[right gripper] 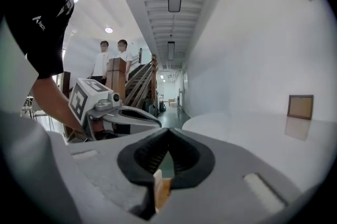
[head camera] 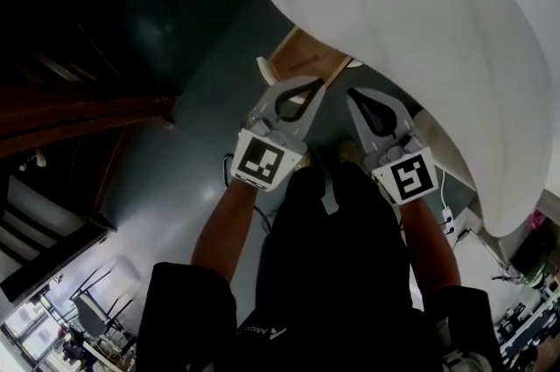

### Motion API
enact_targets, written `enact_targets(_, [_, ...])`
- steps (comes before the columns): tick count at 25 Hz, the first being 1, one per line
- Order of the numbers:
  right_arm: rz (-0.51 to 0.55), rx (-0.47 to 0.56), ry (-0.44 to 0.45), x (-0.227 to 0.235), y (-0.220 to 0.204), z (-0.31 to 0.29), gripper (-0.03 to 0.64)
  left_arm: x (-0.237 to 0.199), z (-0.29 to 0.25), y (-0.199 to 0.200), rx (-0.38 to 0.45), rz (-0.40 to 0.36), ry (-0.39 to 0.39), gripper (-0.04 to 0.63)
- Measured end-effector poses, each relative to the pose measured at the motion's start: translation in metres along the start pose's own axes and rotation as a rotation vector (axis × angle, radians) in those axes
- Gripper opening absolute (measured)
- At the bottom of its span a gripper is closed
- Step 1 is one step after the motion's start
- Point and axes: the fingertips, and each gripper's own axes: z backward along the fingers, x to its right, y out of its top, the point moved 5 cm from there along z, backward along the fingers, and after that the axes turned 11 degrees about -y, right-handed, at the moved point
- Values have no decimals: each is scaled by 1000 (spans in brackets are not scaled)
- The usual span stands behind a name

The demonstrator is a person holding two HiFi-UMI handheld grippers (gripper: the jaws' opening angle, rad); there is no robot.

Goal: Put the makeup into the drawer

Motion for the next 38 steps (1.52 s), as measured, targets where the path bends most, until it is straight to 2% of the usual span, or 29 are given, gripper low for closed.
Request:
enact_targets(5, [-38, 101, 7, -4, 57, 33, 3, 22, 21, 67, 62, -66, 38, 11])
enact_targets(8, [-39, 148, 18, -9, 83, 48, 3, 32, 32, 95, 163, 14, 94, 11])
enact_targets(10, [-34, 166, 25, -11, 94, 58, 3, 41, 37, 109, 194, 41, 118, 11])
enact_targets(17, [-32, 217, 32, -11, 120, 81, 3, 65, 53, 142, 217, 14, 143, 11])
enact_targets(25, [32, 250, 48, -16, 133, 91, 3, 67, 66, 161, 241, -16, 165, 11])
enact_targets(28, [4, 256, 39, -19, 140, 94, 3, 68, 70, 164, 249, -24, 172, 11])
enact_targets(38, [45, 254, 45, -15, 140, 96, 3, 64, 76, 164, 270, -20, 205, 11])
